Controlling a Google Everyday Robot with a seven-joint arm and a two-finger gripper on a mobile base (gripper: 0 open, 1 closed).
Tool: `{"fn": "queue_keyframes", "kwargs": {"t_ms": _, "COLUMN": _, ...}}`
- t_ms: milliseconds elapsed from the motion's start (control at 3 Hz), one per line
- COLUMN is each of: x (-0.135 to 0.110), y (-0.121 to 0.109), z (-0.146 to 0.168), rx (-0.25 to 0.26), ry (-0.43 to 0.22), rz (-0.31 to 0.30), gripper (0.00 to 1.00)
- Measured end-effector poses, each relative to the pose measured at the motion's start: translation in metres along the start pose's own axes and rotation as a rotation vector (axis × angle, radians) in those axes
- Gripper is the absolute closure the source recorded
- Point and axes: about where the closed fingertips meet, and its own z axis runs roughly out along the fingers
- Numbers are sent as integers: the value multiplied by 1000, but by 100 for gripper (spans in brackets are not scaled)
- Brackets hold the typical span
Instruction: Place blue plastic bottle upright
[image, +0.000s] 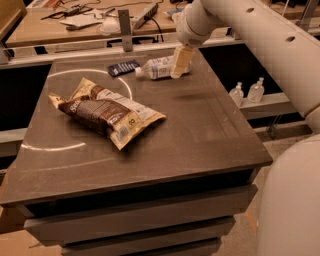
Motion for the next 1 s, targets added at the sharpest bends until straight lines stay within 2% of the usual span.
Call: {"fn": "queue_keyframes", "kwargs": {"t_ms": 1000, "x": -4, "y": 1, "z": 60, "rx": -129, "ry": -12, "rz": -63, "gripper": 0}}
